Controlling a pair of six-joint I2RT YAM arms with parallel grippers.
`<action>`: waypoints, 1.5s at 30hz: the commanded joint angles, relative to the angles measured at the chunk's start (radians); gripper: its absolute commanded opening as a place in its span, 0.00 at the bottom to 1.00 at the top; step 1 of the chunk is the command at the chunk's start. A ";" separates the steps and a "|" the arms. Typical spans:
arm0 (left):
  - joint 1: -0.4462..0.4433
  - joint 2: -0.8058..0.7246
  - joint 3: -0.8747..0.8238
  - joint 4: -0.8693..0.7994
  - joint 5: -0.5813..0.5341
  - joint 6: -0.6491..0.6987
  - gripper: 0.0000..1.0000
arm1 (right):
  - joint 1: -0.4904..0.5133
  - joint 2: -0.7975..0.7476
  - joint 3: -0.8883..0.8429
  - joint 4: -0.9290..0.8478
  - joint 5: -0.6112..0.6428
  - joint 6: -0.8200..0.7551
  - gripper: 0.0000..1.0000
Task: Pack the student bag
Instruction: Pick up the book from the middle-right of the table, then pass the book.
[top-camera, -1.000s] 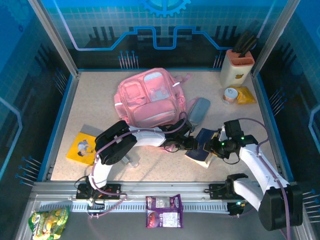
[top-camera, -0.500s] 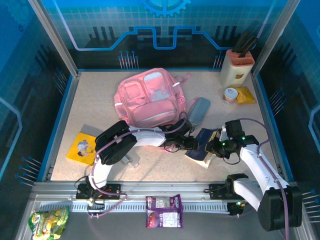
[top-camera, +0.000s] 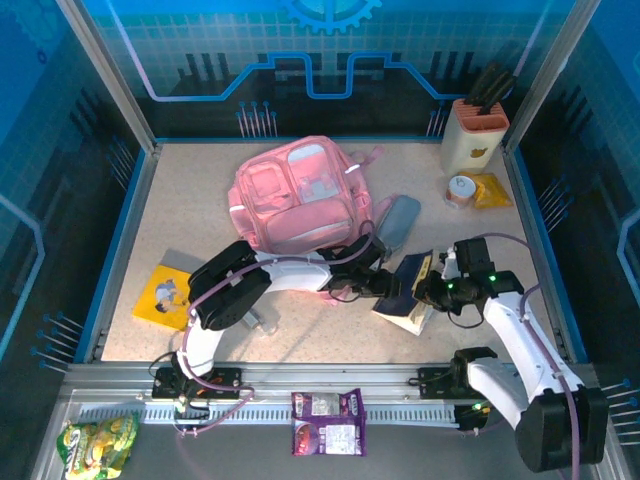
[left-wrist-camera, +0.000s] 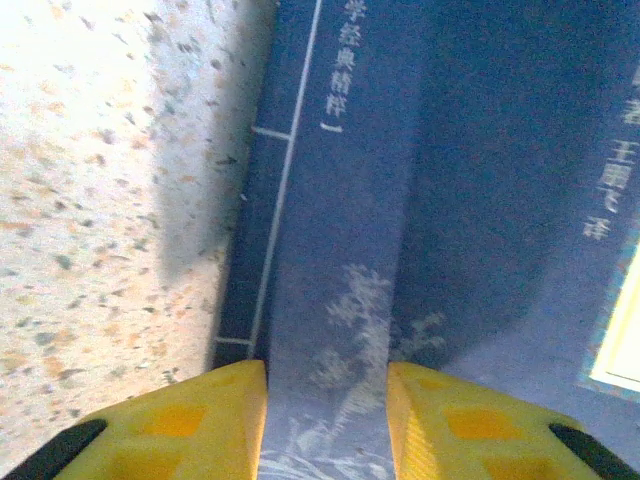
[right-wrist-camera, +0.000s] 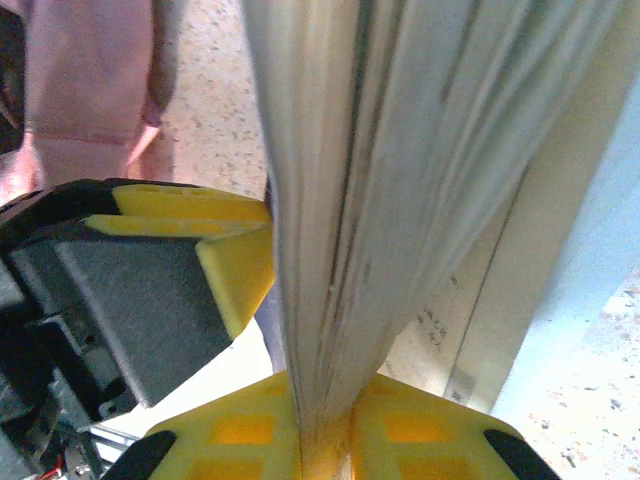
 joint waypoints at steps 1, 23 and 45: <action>0.035 -0.131 -0.025 -0.025 0.001 0.031 0.42 | -0.011 -0.035 0.074 -0.056 -0.047 -0.008 0.17; 0.293 -0.464 -0.431 0.549 0.296 -0.179 0.68 | 0.092 0.059 0.149 0.524 -0.459 0.245 0.19; 0.345 -0.508 -0.412 0.715 0.323 -0.358 0.00 | 0.057 0.142 0.158 0.313 -0.366 0.089 0.89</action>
